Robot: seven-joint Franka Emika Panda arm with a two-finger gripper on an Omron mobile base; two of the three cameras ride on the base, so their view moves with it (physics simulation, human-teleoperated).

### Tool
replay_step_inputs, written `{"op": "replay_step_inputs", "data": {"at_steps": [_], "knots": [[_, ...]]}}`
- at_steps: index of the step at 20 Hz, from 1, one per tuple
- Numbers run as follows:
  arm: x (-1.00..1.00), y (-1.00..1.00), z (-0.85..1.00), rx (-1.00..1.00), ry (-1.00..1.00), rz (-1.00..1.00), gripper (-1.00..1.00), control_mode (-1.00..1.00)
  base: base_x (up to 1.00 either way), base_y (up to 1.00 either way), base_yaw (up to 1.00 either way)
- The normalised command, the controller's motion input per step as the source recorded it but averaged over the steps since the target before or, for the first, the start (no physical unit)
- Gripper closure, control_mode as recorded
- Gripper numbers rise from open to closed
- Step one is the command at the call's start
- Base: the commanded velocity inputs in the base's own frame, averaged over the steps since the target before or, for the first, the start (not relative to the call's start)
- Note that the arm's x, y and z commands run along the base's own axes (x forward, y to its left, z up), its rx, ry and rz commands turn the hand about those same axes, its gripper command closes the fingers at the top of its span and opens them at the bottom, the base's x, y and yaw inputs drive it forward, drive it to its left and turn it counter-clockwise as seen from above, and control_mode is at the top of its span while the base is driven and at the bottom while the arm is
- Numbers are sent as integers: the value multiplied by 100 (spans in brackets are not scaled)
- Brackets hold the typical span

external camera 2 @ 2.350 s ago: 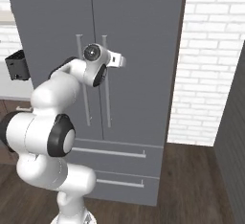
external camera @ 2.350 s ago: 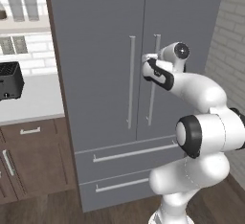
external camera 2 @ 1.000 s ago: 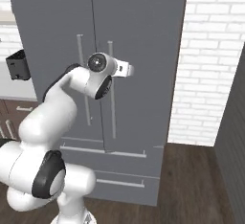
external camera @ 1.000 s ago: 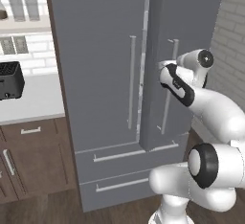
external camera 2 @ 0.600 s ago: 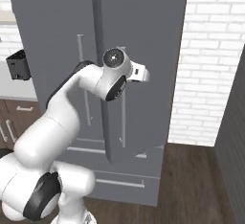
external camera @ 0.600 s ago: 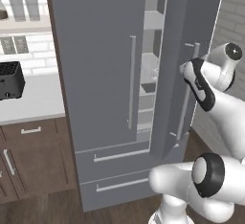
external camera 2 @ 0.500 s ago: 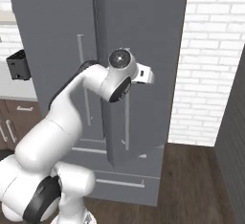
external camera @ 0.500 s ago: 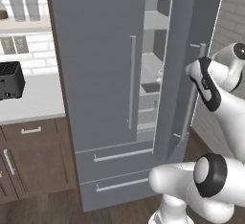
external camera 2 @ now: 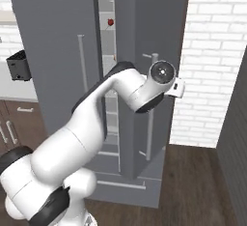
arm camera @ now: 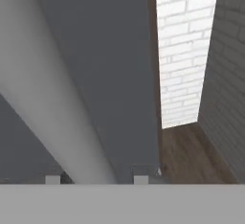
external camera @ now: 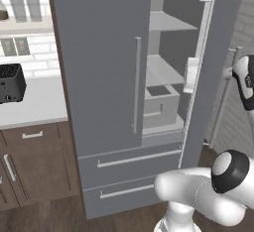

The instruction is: Take the strawberry from the fridge and place it on top of the pancake, located on the dining counter.

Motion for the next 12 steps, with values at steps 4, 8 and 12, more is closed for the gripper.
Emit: {"op": "replay_step_inputs", "data": {"at_steps": [4, 8, 12], "knots": [[-6, -93, -2, 12, 1, 0, -100, -100, 0, 0, 0], [-82, 26, -7, -2, -10, 5, -100, -100, 0, 0, 0], [-100, 35, -3, -10, -20, 14, -100, -100, 0, 0, 0]]}}
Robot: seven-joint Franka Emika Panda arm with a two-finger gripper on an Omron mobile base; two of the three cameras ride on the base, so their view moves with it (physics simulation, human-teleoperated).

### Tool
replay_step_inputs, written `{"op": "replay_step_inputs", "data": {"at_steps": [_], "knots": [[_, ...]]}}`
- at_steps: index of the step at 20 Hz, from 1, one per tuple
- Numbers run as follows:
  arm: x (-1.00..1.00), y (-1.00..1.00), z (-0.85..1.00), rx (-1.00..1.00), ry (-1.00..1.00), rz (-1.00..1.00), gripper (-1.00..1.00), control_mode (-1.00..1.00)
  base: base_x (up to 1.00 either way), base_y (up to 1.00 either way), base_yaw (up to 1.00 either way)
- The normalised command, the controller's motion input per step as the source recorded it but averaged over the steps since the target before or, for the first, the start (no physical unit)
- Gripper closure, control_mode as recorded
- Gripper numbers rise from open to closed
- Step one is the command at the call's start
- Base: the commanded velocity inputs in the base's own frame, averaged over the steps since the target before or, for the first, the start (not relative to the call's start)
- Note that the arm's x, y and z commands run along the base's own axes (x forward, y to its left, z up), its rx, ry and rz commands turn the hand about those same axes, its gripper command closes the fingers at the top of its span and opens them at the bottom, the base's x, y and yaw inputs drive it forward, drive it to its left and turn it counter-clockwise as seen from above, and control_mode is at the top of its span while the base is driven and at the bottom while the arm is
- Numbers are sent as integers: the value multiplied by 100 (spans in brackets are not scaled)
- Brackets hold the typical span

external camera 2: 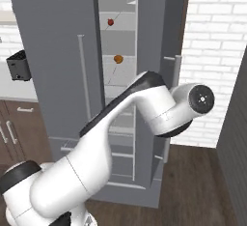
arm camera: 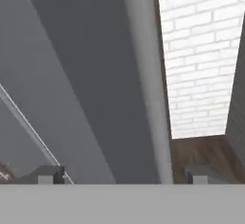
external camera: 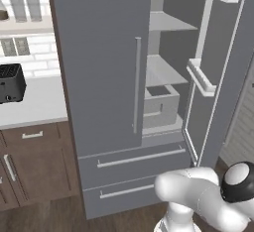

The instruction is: Take the strawberry from the fridge and place it on top of the pancake, located on the dining counter.

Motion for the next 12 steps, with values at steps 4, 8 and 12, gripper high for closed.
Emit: {"op": "replay_step_inputs", "data": {"at_steps": [4, 8, 12], "knots": [[-35, 100, 0, -40, 4, 7, -100, -100, 0, 0, 0], [0, 100, 0, -59, 21, 3, -100, -100, 0, 0, 0], [19, 100, -16, -70, 36, 0, -100, -100, 0, 0, 0]]}}
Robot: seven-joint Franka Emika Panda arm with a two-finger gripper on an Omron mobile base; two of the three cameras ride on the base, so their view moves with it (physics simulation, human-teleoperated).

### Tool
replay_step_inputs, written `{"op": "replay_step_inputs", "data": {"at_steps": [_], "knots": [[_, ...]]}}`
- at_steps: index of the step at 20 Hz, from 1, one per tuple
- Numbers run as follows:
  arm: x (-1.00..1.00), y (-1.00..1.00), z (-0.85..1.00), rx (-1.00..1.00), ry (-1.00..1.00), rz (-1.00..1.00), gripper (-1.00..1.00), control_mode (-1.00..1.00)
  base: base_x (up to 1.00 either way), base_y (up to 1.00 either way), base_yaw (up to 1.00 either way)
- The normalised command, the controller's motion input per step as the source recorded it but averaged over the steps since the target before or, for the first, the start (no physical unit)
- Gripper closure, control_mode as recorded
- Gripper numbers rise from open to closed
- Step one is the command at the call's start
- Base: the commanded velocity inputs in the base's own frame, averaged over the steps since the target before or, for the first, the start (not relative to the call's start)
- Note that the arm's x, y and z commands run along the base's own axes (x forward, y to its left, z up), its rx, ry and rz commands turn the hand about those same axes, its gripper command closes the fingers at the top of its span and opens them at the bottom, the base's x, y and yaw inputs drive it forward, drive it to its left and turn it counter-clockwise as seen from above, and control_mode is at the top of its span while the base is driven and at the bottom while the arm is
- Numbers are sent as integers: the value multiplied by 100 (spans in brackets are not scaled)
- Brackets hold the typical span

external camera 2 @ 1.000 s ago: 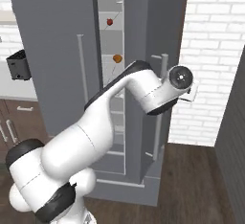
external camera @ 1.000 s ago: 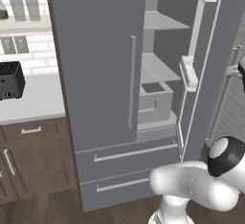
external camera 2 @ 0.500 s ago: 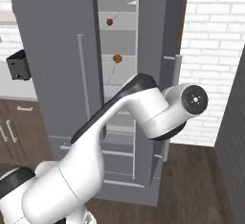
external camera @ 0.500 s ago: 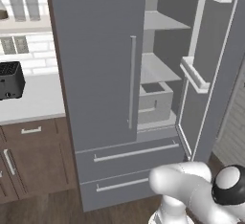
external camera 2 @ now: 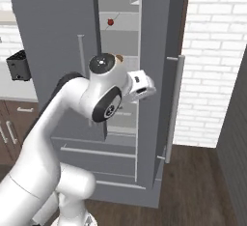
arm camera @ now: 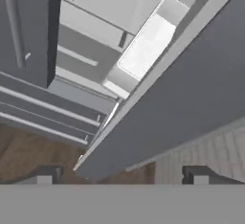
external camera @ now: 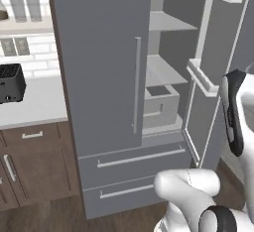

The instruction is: Take the strawberry from the fridge and place it on top of the pancake, located on the dining counter.

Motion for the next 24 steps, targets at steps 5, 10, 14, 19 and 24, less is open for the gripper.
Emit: {"op": "replay_step_inputs", "data": {"at_steps": [5, 10, 14, 19, 24], "knots": [[26, 100, 7, -60, 29, 0, -100, -100, 0, 0, 0], [60, 58, -19, -41, 15, -1, -100, -100, 0, 0, 0], [94, -6, -34, -14, 1, -5, -100, -100, 0, 0, 0], [98, -18, -24, -9, 0, -4, -100, -100, 0, 0, 0], [64, -25, -24, -3, 1, -10, -100, -100, 0, 0, 0]]}}
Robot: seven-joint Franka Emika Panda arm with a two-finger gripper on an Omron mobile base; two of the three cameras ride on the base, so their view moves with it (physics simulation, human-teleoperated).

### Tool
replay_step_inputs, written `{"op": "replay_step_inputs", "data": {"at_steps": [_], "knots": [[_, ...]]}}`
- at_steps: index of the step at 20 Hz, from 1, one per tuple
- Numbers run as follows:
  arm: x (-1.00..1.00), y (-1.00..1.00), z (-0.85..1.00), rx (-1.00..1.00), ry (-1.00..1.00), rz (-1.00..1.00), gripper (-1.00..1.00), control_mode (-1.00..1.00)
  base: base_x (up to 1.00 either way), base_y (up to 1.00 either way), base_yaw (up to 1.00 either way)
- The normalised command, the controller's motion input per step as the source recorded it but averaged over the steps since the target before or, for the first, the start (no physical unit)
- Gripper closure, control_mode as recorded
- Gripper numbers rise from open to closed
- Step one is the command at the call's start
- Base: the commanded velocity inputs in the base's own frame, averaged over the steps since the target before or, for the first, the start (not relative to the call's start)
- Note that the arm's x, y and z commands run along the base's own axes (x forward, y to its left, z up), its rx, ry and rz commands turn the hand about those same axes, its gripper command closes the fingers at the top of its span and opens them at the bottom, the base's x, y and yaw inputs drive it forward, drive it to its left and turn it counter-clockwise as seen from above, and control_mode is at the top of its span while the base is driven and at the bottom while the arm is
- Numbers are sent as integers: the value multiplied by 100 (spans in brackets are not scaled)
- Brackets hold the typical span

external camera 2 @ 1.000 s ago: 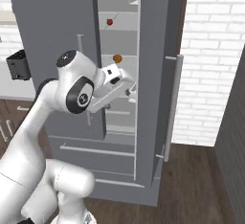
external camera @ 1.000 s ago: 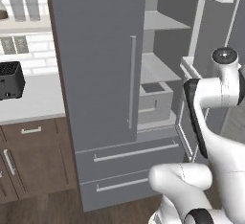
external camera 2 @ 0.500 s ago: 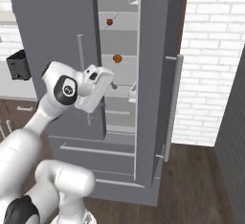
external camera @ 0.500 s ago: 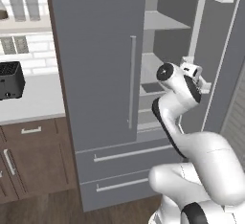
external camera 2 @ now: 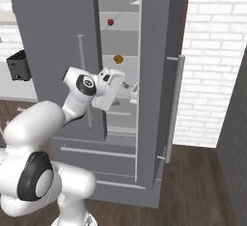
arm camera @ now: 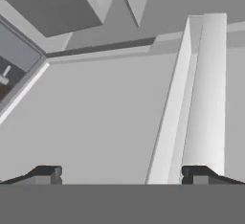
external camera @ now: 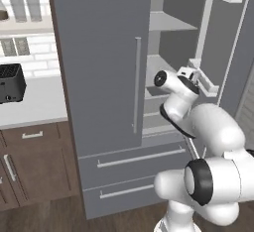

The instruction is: Take the strawberry from the fridge and place it on top of the pancake, located on the dining counter.

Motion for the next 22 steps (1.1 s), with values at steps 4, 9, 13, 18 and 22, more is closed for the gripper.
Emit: {"op": "replay_step_inputs", "data": {"at_steps": [4, 9, 13, 18, 22], "knots": [[46, -55, -21, 0, 2, -13, -100, -100, 0, 0, 0], [34, -72, -19, 0, 0, -11, -100, -100, 0, 0, 0], [13, -57, -23, 0, 0, -7, -100, -100, 0, 0, 0], [-5, 25, -3, 0, -5, -2, -100, -100, 0, 0, 0], [-2, 87, 0, 19, -31, 0, -100, -100, 0, 0, 0]]}}
